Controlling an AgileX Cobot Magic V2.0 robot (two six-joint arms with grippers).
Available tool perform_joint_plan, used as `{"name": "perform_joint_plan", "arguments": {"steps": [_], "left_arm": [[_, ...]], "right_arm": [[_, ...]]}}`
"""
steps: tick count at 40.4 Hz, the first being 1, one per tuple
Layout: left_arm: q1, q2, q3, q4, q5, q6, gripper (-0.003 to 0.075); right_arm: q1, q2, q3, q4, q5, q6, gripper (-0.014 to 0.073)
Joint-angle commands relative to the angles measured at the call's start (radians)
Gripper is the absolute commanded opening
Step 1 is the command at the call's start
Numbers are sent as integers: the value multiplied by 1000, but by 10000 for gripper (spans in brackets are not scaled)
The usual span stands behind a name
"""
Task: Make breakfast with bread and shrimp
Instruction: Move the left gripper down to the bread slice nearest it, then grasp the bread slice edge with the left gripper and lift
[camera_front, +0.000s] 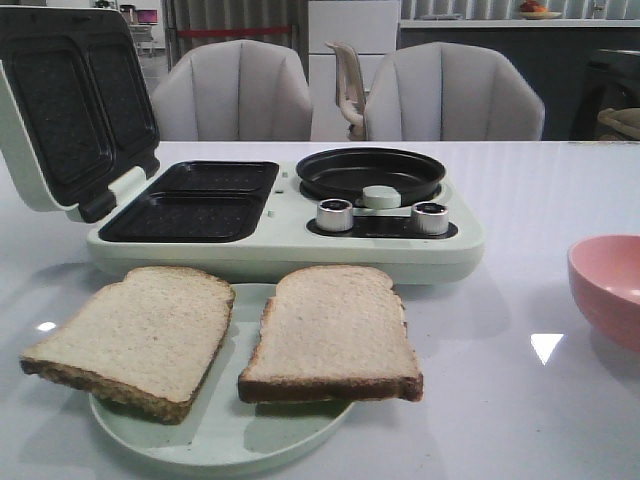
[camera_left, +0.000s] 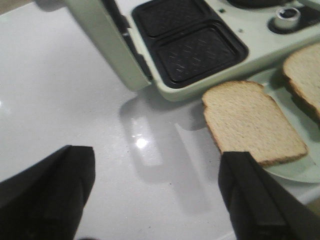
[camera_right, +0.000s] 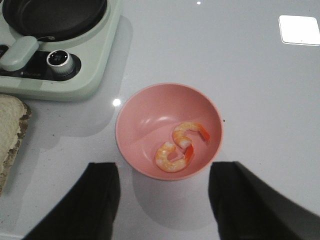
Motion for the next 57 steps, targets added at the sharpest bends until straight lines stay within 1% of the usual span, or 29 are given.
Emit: {"name": "perform_joint_plan", "arguments": {"steps": [1,5,10,12,18,21,25,29,33,39,43,45,48,54,57], "left_arm": [[-86,45,-27,-5,-75,85,563],[-170,107,-25,37,-75,128,563],[-253,196,5,174,-80,128,562],[-285,231,24,229,-99,128,561],[-380,348,77,358,-210,123,561],[-412,415,78,422,-233,100,561],[-426,498,78,570,-272,-13,561],[-426,577,78,756,-309,-147,560],[-426,652,78,906,-316,-244,560],[-426,744,75,1084,-311,-380,560],[-426,791,60,1182,-287,-499,559],[-426,814,48,1233,-272,-565,546],[-426,836,39,1284,-264,-608,516],[-426,853,31,1302,-264,-608,470],[-426,853,31,1306,-264,-608,426]], "right_arm": [[-3,6,-27,5,-64,-6,506],[-3,6,-27,5,-64,-6,506],[-3,6,-27,5,-64,-6,506],[-3,6,-27,5,-64,-6,506],[-3,6,-27,5,-63,-6,506],[-3,6,-27,5,-63,-6,506],[-3,6,-27,5,-63,-6,506],[-3,6,-27,5,-63,-6,506],[-3,6,-27,5,-63,-6,506],[-3,6,-27,5,-63,-6,506],[-3,6,-27,5,-63,-6,506],[-3,6,-27,5,-63,-6,506],[-3,6,-27,5,-63,-6,506],[-3,6,-27,5,-62,-6,506],[-3,6,-27,5,-60,-6,506]]}}
